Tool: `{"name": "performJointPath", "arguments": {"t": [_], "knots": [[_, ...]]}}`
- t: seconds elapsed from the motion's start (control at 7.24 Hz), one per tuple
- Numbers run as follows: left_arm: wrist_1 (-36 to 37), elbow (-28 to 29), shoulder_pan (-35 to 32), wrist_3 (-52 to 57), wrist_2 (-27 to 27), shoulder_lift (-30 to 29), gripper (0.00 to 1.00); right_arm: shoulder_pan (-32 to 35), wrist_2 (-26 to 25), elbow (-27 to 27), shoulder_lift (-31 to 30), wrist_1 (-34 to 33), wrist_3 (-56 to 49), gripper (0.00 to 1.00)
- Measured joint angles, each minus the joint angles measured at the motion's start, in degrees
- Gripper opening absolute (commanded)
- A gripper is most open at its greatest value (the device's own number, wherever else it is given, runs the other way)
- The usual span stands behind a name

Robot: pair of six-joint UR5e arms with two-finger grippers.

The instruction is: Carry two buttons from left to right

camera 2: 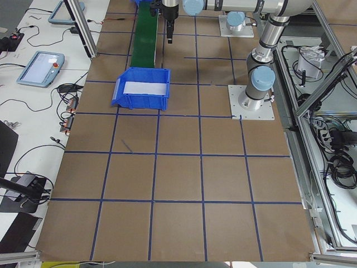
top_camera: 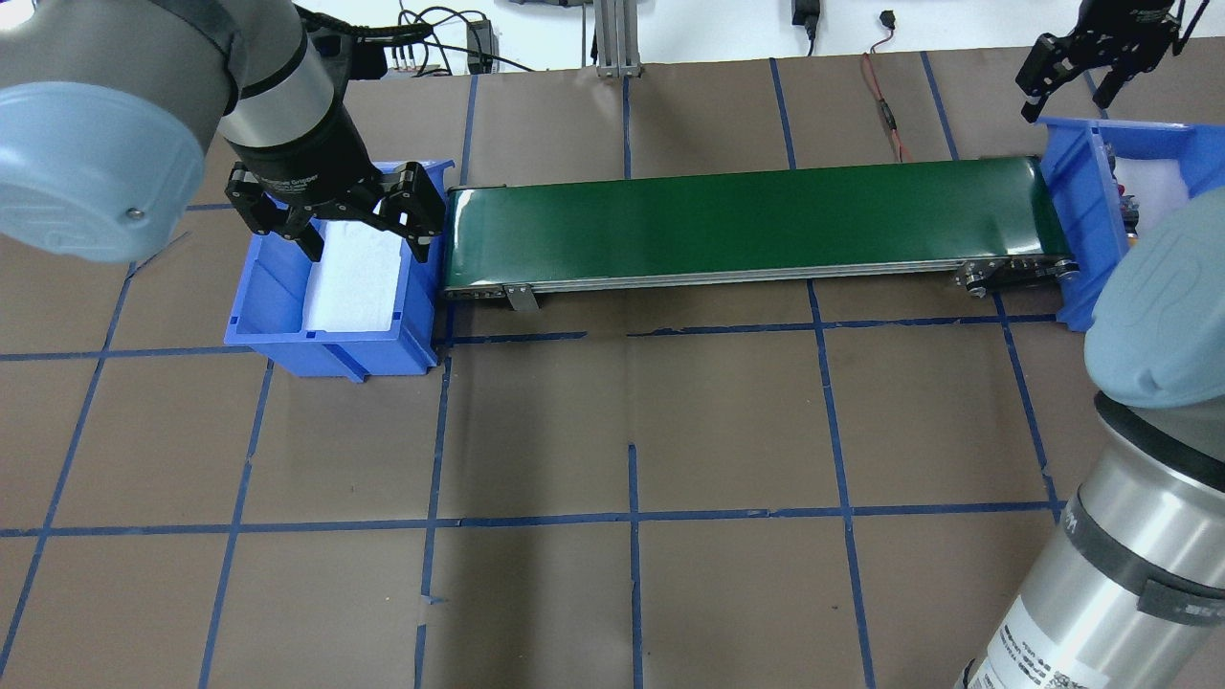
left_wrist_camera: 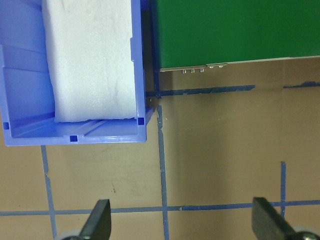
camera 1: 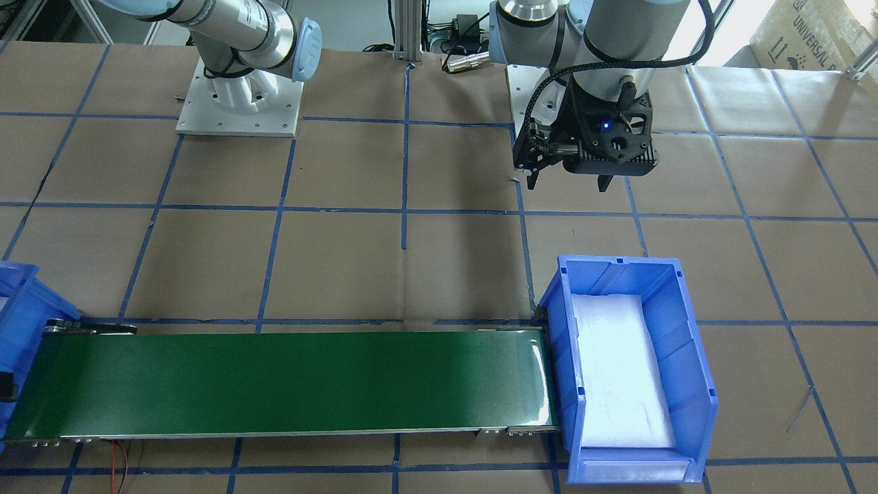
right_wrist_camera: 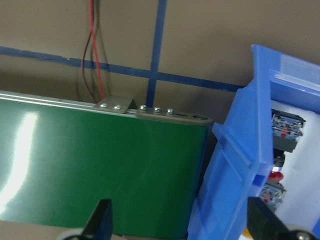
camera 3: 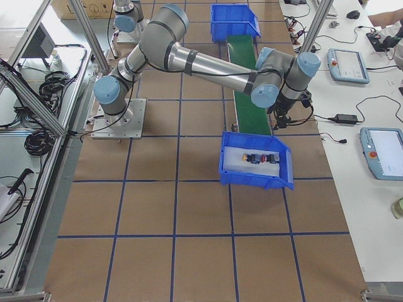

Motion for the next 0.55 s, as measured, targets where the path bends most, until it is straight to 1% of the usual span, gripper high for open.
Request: {"name": "performJointPath", "arguments": {"t": [0.28, 0.55], "knots": [[0.0, 0.0, 0.02, 0.0, -0.06, 0.0, 1.0, 2.36, -0.28, 1.58, -3.45, 0.84, 2.27, 0.96], [0.0, 0.0, 0.05, 0.0, -0.08, 0.0, 1.0, 7.74, -0.17, 4.13, -8.07, 2.66, 6.38, 0.96]]}}
